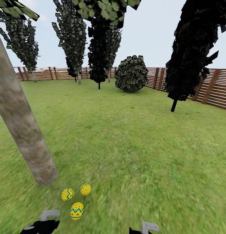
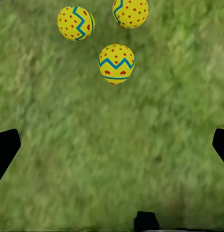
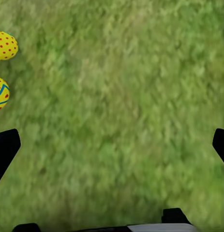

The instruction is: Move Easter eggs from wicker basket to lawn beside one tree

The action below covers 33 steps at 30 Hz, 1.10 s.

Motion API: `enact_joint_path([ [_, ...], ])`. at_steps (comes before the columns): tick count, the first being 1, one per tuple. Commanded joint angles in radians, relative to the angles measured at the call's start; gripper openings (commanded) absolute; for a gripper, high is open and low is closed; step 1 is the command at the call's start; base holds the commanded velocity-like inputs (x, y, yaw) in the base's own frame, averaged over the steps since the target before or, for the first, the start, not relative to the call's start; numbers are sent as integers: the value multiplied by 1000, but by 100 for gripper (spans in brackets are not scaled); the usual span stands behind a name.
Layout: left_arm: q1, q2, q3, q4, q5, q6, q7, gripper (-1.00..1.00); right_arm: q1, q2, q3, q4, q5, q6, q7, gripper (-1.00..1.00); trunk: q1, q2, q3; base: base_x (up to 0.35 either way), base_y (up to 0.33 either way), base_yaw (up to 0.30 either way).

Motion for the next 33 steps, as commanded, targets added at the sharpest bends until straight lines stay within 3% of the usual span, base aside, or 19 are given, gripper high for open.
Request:
enact_joint_path([
  [1, 24, 0, -8, 2, 11, -1, 3, 100, -1, -1, 3, 0, -4, 4, -8, 100, -3, 5, 1, 0, 0, 0],
  [5, 77, -6, -7, 8, 11, -3, 10, 100, -1, 0, 3, 3, -4, 4, -8, 100, -19, 33, 14, 0, 0, 0],
  [12, 126, -59, -4, 52, 16, -19, 15, 100, -1, 0, 3, 24, -4, 4, -8, 100, -46, 82, 36, 0, 0, 0],
  [15, 141, -69, -3, 66, 17, -22, 19, 100, -1, -1, 3, 49, -4, 4, -8, 100, -46, 82, 36, 0, 0, 0],
  [20, 176, -72, -3, 71, 19, -27, 28, 100, -1, -4, 1, 87, -4, 4, -8, 100, -46, 82, 36, 0, 0, 0],
  [27, 214, -73, -3, 73, 18, -49, 36, 100, -1, -2, -52, 208, -1, -4, -8, 100, -46, 82, 36, 0, 0, 0],
  [33, 231, -73, -3, 74, 15, -56, 38, 100, -1, -1, -66, 342, -4, -92, -8, 100, -46, 82, 36, 0, 0, 0],
])
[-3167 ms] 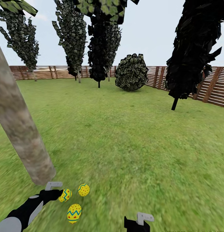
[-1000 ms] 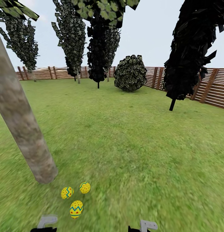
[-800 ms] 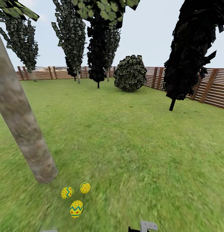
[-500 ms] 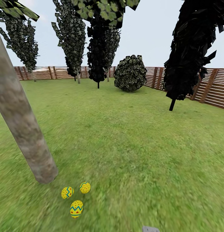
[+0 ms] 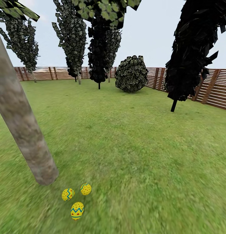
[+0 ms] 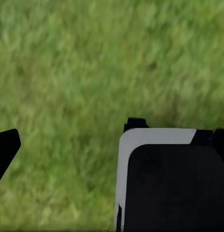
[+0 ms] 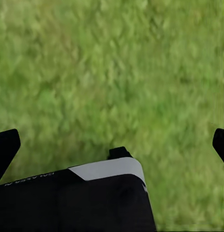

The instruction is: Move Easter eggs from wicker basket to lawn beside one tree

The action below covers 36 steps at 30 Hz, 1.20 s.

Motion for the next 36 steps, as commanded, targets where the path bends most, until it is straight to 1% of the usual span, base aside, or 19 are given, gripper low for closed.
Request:
enact_joint_path([
  [1, 4, 0, -8, 1, 10, -4, -3, 100, -1, 0, 8, 21, -9, -10, -8, 100, 1, -2, -2, 0, 0, 0],
  [3, 14, 0, -9, 1, 10, -5, -3, 100, -1, 0, 7, 75, -9, -27, -8, 100, 1, -2, -2, 0, 0, 0],
  [5, 27, 0, -10, 1, 10, -6, -3, 100, -1, -2, 7, 109, -10, -36, -8, 100, 1, -2, -2, 0, 0, 0],
  [15, 37, -7, -11, 1, 8, -6, -3, 100, -1, -8, 4, 220, -11, -44, -8, 100, 1, -2, -2, 0, 0, 0],
  [21, 38, -10, -11, 1, 8, -5, -3, 100, -1, -10, 3, 248, -11, -44, -8, 100, 1, -2, -2, 0, 0, 0],
  [29, 58, -12, -10, 1, 10, -5, -2, 100, -1, -8, 6, 269, -10, -43, -8, 100, 1, -2, -2, 0, 0, 0],
  [36, 78, -13, -10, 1, 9, -5, 0, 100, 0, -3, 10, 345, -4, -43, -7, 100, 1, -2, -2, 0, 0, 0],
])
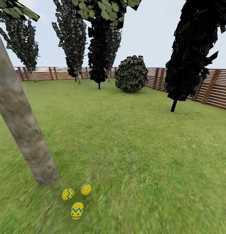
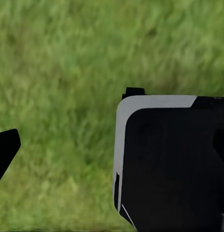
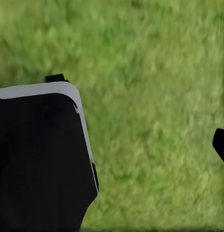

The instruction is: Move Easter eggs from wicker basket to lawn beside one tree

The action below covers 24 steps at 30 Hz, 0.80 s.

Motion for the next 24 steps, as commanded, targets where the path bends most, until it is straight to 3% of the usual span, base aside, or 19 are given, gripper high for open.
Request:
enact_joint_path([
  [1, 3, 0, -8, 1, 10, -3, -3, 100, -1, 0, 8, 6, -11, -5, -3, 100, 1, -2, -2, 0, 0, 0],
  [6, 16, 0, -9, 1, 11, -3, -2, 100, 0, -1, 9, 25, -9, -5, 19, 100, 1, -2, -2, 0, 0, 0],
  [13, 24, 0, -9, 1, 9, -3, -2, 100, 3, -18, 7, 59, -8, -6, 215, 100, 1, -2, -2, 0, 0, 0],
  [24, 26, 0, -8, 1, 11, -3, -2, 100, 4, -34, 6, 78, -15, -6, 258, 100, 1, -2, -2, 0, 0, 0],
])
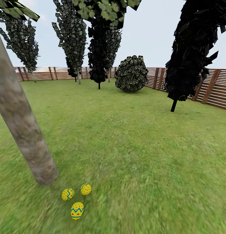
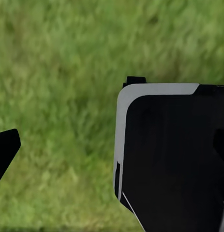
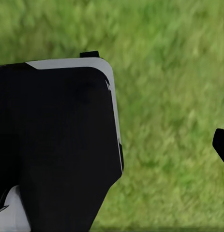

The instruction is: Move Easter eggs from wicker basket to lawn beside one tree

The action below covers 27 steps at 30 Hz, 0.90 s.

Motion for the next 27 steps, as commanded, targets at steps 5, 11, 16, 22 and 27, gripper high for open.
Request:
enact_joint_path([
  [5, -1, 0, -8, 1, 11, -2, -3, 100, 0, -1, 7, 0, -11, -1, -1, 100, 1, -2, -2, 0, 0, 0],
  [11, -1, 0, -8, 1, 11, -2, -3, 100, 0, 0, 8, 0, -12, -1, -1, 100, 1, -2, -2, 0, 0, 0],
  [16, -1, 0, -8, 1, 11, -1, -3, 100, 0, 1, 9, -1, -8, -1, -1, 100, 1, -2, -2, 0, 0, 0],
  [22, -1, 0, -8, 0, 12, -2, -4, 100, 0, 0, 10, 0, 0, -1, -1, 100, 1, -2, -2, 0, 0, 0],
  [27, -1, 0, -9, -1, 12, -2, -3, 100, 0, 0, 11, 3, 0, -1, -1, 100, 1, -2, -2, 0, 0, 0],
])
